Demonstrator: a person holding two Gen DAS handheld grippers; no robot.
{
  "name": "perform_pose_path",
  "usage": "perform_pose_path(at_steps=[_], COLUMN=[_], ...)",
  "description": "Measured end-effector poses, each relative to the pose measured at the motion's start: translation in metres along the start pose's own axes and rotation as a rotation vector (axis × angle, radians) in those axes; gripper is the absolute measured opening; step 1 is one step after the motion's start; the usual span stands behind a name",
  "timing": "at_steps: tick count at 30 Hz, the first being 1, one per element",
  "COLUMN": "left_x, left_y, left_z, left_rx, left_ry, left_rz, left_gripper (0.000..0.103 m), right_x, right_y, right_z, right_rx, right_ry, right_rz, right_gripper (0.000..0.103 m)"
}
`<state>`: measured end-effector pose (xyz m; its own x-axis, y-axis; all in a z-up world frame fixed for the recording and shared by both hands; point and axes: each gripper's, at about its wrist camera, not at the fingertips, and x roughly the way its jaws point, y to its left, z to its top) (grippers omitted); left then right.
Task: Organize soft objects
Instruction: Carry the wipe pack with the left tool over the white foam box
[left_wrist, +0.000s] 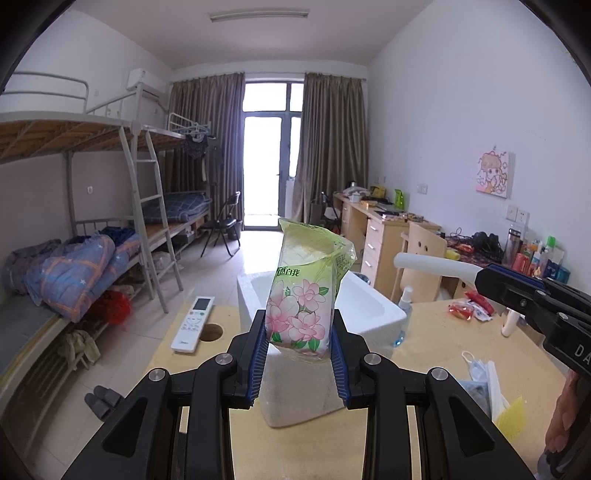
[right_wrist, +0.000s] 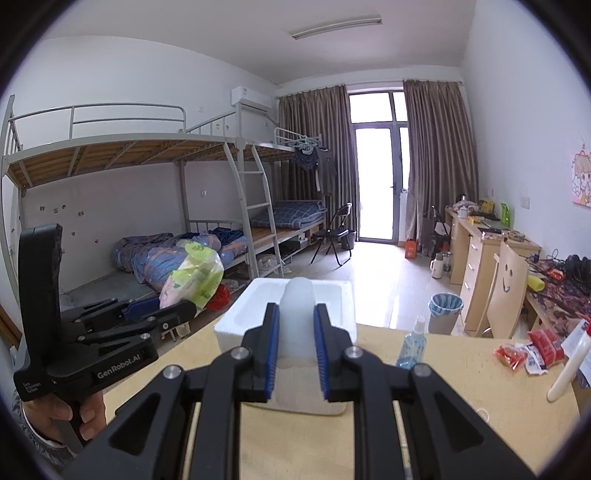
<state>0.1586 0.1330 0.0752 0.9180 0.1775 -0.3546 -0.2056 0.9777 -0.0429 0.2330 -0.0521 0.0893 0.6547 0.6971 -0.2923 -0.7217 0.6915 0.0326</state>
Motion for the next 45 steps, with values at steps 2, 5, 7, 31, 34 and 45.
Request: perform_pose_path(at_steps=[2, 5, 7, 31, 34, 45], left_x=[0.005, 0.012, 0.017, 0.077, 0.081, 0.093], left_y=[0.002, 0.004, 0.003, 0.006, 0.005, -0.009], left_z=[0.003, 0.006, 0.008, 0.011, 0.009, 0.014], left_rx=[-0.008, -0.016, -0.008, 0.016, 0.022, 0.052], left_ry=[0.007, 0.014, 0.017, 0.061, 0.072, 0.132], left_rz=[0.002, 0.006, 0.002, 0.010, 0.004, -0.077], left_gripper=[0.033, 0.033, 0.033, 0.033, 0.033, 0.033], right_x=[0.005, 0.012, 0.016, 0.070, 0.072, 0.069], right_y=[0.000, 0.000, -0.001, -0.011, -0.012, -0.013], right_z=[0.003, 0.006, 0.007, 0.015, 0.015, 0.026], right_rx=[-0.004, -0.013, -0.015, -0.018, -0.016, -0.011], right_ry=[0.002, 0.006, 0.008, 0.059, 0.066, 0.072], right_rz=[0.000, -0.002, -0.001, -0.013, -0.023, -0.073], right_gripper=[0.022, 0.022, 0.022, 0.022, 0.022, 0.022])
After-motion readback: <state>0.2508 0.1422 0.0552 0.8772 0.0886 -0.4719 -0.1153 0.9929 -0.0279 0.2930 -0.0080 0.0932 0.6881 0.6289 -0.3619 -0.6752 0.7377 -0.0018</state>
